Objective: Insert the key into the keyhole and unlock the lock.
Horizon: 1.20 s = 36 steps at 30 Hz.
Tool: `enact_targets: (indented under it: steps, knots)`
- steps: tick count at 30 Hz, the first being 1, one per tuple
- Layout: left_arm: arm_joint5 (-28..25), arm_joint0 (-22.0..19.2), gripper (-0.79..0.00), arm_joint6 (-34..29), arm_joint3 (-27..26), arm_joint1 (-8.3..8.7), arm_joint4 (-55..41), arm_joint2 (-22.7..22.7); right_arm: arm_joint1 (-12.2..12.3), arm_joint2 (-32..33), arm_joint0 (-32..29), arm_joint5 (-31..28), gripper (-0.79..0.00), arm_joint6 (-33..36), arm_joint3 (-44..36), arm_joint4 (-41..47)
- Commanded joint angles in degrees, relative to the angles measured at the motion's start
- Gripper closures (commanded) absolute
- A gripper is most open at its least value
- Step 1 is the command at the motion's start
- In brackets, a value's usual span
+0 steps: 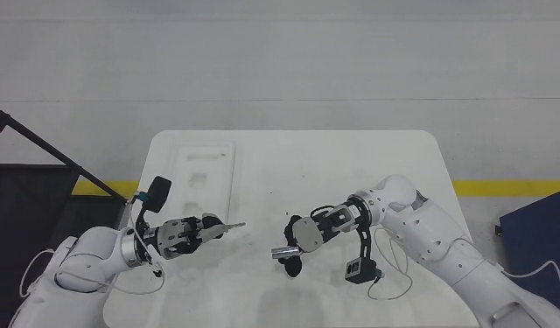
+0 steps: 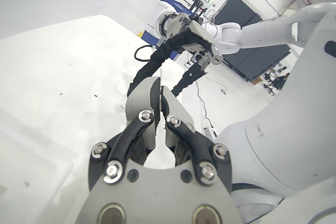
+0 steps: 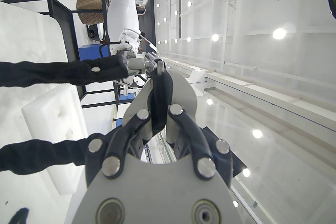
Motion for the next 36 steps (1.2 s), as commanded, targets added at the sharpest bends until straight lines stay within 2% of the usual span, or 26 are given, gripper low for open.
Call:
enact_targets:
  steps: [1, 8, 17, 22, 26, 36]
  knots:
    - [2.1, -0.3, 0.000, -2.0, -0.1, 0.48, -4.8, 1.1, 0.0, 0.0, 0.0, 0.0, 0.000, 0.0, 0.0, 0.0]
    - [11.2, -2.2, 0.000, -11.1, 0.4, 2.26, -20.7, 2.8, 0.0, 0.0, 0.0, 0.0, 0.000, 0.0, 0.0, 0.0]
    - [17.5, -1.2, 0.000, -17.5, -2.2, 3.36, -25.1, 3.3, 0.0, 0.0, 0.0, 0.0, 0.000, 0.0, 0.0, 0.0]
    - [17.7, -1.2, 0.000, -17.7, -2.2, 3.29, -26.2, 5.1, 0.0, 0.0, 0.0, 0.0, 0.000, 0.0, 0.0, 0.0]
    - [17.4, -2.6, 0.000, -17.4, -1.2, 3.11, -26.5, 6.5, 0.2, 0.7, -0.4, -0.8, 0.000, 2.5, -1.1, -2.4]
    - [17.6, -5.3, 0.000, -17.5, -0.1, 2.82, -27.2, 8.2, 0.5, 2.7, 0.8, -1.4, 0.000, 0.0, -0.3, -2.9]
